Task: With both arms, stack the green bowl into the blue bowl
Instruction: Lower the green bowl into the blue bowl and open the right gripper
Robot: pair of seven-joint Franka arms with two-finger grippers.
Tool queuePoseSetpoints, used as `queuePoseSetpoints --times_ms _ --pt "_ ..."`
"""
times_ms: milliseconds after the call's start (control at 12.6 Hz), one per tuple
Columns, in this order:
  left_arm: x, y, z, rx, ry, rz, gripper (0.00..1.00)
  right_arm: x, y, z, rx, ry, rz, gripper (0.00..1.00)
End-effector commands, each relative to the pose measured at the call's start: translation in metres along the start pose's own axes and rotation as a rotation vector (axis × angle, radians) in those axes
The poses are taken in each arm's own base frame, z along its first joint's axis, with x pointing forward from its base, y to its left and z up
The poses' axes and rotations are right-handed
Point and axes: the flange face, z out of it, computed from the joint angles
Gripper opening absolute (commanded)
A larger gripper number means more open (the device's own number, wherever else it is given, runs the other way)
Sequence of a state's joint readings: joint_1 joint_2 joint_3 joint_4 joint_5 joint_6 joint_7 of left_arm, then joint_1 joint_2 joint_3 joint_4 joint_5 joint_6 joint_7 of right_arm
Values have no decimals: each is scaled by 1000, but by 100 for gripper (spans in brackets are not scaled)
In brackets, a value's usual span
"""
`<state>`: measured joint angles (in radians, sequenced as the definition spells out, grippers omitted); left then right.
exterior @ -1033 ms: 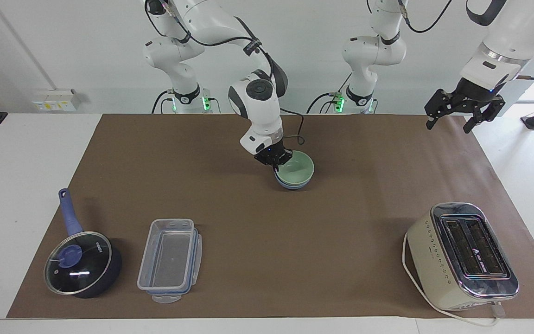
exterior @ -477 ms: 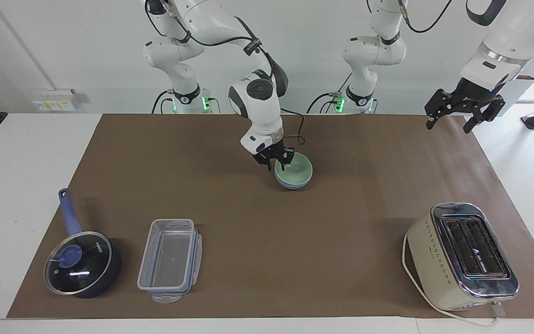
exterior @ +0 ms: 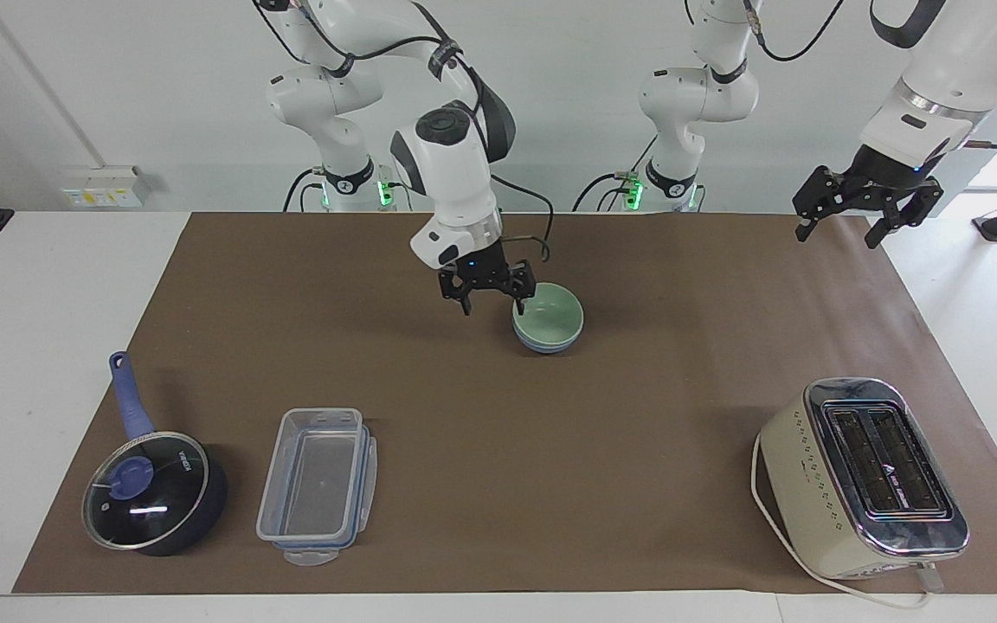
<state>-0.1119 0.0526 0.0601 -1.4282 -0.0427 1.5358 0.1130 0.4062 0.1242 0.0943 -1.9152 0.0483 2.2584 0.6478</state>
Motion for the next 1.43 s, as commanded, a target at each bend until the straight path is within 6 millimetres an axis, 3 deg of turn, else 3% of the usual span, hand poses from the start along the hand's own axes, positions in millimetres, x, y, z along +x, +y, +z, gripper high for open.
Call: queuePoseSetpoints --times_ms 0,159,318,556,874,1112,1350 --pt "-6 -4 -4 14 -15 -3 100 28 33 -42 -65 -7 -35 100" --pt "-8 -3 -4 15 -18 -1 100 47 67 -74 -97 -16 6 100" --pt "-9 -3 -4 13 -18 -1 100 54 94 -106 -110 4 -11 100" --pt "-9 -2 -3 13 -21 0 100 46 106 -143 -111 20 -10 100" --pt "-9 -2 -3 14 -22 2 100 56 122 -202 -125 11 30 100" --pt "-11 0 -1 13 -26 6 100 61 148 -229 -141 -12 76 100" --pt "-11 1 -2 13 -25 8 100 60 188 -261 -141 -33 43 100"
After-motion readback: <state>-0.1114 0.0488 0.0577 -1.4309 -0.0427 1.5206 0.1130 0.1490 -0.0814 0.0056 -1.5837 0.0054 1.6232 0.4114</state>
